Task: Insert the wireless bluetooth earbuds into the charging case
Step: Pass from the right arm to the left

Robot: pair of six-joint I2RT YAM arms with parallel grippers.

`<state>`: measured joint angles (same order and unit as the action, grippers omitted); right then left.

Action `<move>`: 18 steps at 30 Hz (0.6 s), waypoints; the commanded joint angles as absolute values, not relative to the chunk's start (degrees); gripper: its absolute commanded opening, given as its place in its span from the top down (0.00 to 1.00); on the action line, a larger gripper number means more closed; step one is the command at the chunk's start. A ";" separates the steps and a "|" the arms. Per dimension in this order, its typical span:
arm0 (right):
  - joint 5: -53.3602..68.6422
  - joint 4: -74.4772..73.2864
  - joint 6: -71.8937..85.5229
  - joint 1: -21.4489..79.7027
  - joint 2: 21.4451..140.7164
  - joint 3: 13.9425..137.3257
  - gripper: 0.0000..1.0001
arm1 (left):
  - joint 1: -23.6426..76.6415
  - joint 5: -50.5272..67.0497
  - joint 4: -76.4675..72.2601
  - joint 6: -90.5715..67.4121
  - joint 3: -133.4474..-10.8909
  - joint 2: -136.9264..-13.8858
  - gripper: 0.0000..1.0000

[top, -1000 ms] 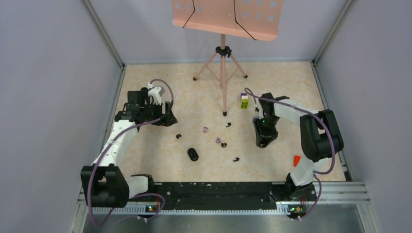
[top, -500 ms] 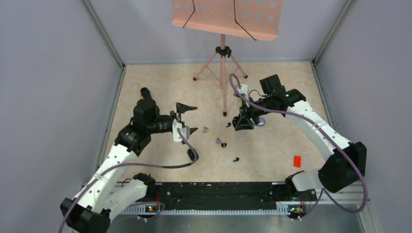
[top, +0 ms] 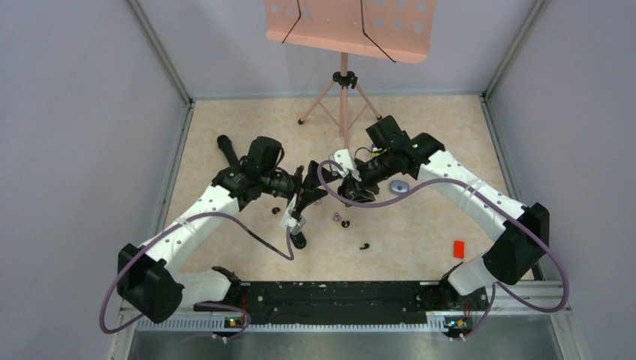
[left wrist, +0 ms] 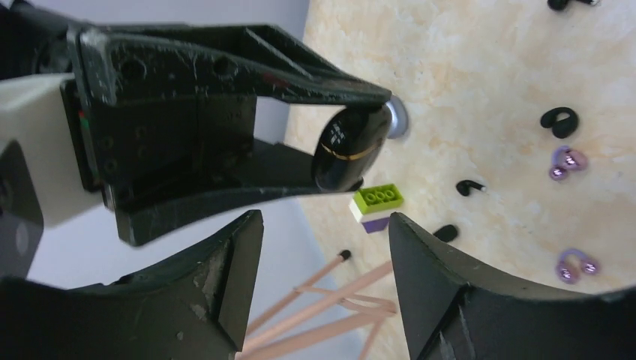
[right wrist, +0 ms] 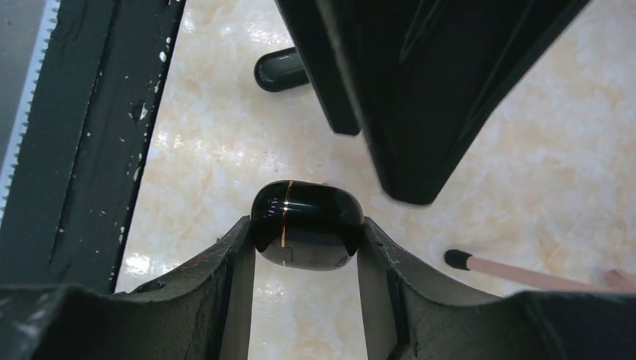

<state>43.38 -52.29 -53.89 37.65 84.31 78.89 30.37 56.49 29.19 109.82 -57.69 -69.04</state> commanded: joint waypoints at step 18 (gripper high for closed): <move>41.01 -54.23 -58.01 41.49 87.90 86.90 0.92 | 33.87 60.15 59.22 144.05 -75.33 -84.05 0.53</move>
<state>40.01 -54.96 -57.89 40.60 88.07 83.92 33.54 59.29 49.82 119.04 -71.66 -81.67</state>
